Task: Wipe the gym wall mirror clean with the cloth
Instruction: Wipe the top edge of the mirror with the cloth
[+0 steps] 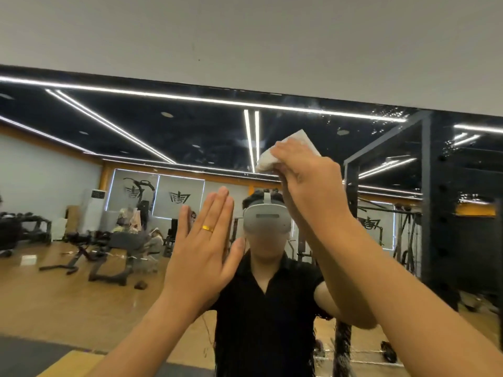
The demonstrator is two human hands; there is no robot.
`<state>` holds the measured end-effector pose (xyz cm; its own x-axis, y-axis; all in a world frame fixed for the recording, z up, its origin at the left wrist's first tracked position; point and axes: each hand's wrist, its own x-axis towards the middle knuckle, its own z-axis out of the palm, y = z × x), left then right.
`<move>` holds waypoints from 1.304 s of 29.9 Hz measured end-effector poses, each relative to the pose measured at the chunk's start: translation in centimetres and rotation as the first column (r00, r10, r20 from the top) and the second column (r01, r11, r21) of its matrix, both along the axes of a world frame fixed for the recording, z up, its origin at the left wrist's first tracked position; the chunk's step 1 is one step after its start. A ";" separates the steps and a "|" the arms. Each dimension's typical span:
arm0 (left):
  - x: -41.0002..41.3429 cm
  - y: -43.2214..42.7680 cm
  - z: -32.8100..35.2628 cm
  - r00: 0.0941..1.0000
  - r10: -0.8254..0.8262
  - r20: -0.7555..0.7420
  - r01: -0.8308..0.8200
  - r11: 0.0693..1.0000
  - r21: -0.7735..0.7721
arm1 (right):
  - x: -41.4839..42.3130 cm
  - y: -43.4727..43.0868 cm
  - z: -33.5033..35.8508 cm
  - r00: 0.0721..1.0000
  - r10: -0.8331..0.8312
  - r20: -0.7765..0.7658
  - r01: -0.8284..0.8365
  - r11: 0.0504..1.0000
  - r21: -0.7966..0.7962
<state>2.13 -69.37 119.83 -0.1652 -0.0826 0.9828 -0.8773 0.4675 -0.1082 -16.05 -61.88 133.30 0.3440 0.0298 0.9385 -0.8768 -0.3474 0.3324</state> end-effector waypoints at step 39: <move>0.0 -0.2 -0.2 0.997 -0.069 -0.037 0.068 0.997 -0.018 | 2.5 2.2 6.4 0.919 0.021 -0.393 0.050 0.984 0.169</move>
